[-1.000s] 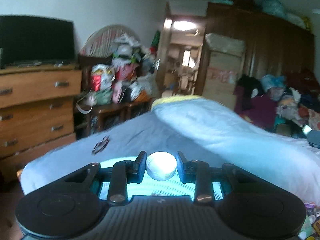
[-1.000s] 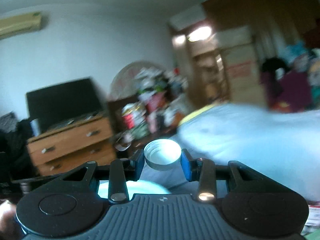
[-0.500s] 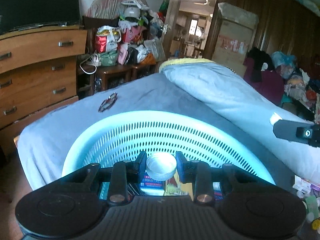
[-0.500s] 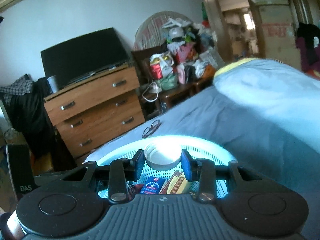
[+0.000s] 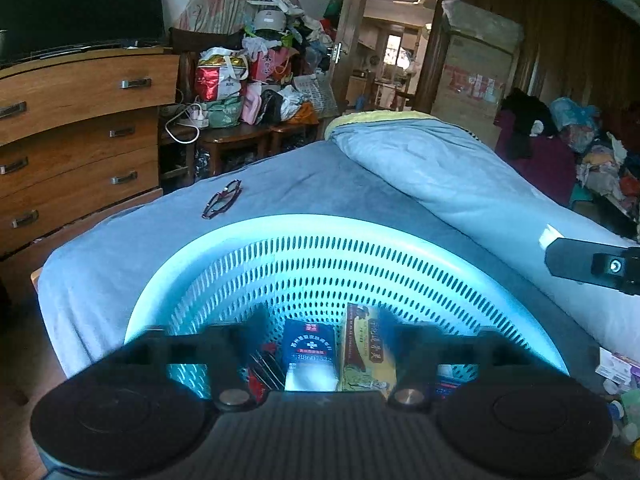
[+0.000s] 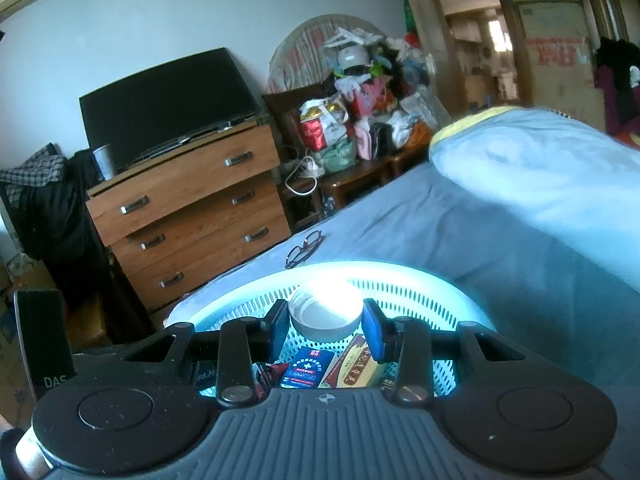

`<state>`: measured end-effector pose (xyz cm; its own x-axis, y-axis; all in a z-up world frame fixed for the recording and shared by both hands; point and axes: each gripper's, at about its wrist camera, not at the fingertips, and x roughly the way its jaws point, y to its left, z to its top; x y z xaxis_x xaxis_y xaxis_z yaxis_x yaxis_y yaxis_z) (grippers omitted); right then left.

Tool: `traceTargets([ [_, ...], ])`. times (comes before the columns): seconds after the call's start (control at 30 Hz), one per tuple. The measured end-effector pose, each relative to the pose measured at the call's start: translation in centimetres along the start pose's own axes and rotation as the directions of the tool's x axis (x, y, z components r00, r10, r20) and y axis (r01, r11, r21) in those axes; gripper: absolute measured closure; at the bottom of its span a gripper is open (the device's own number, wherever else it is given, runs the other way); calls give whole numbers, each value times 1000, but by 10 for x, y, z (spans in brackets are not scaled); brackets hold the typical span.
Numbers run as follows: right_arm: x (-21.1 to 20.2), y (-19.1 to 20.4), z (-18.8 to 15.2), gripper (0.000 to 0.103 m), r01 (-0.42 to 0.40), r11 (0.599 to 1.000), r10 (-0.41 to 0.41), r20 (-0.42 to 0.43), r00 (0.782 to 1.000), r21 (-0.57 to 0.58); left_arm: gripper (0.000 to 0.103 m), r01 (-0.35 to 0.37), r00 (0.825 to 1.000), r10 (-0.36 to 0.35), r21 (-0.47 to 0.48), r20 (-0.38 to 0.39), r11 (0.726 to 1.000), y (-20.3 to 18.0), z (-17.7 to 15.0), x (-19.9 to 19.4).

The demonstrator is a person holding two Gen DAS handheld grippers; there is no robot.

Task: Organize objects
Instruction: 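Open both tools, dropping the white caps into the basket, then move both tools back over the pile and hold open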

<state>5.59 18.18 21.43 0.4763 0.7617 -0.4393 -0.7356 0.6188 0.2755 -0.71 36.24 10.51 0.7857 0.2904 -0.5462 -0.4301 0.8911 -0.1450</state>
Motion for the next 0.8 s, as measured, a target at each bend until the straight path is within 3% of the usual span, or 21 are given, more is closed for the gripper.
traceTargets([
  [0.07, -3, -1, -1, 39, -3, 1000, 3, 12, 1000, 1, 13, -14, 1000, 14, -4, 14, 1000, -1, 1, -3],
  [0.13, -15, -2, -3, 25, 12, 1000, -12, 57, 998, -1, 13, -14, 1000, 14, -4, 19, 1000, -4, 4, -8],
  [0.23, -48, -12, -15, 23, 49, 999, -45, 155, 987, -16, 13, 7, 998, -6, -5, 59, 1000, -12, 10, -21],
  [0.33, -95, -36, -50, 12, 194, 981, -181, 274, 945, -22, 12, 66, 990, -67, 11, 126, 998, -32, 16, -39],
  [0.43, -138, -77, -105, 12, 379, 925, -368, 278, 887, 14, 10, 186, 962, -196, 66, 192, 980, -69, 17, -60],
  [0.5, -162, -116, -147, 13, 486, 871, -491, 190, 850, 77, 9, 270, 933, -292, 127, 210, 954, -103, 12, -70],
  [0.6, -198, -169, -206, 14, 614, 769, -629, 44, 776, 179, 7, 406, 878, -446, 222, 173, 886, -158, -6, -78],
  [0.67, -214, -196, -234, 14, 661, 716, -674, -25, 739, 225, 6, 485, 842, -529, 289, 101, 826, -200, -28, -76],
  [0.73, -220, -214, -253, 14, 675, 695, -680, -77, 729, 247, 6, 513, 838, -545, 343, -5, 787, -242, -54, -67],
  [0.8, -220, -224, -261, 14, 661, 704, -665, -84, 742, 262, 6, 531, 837, -541, 368, -87, 763, -271, -80, -54],
])
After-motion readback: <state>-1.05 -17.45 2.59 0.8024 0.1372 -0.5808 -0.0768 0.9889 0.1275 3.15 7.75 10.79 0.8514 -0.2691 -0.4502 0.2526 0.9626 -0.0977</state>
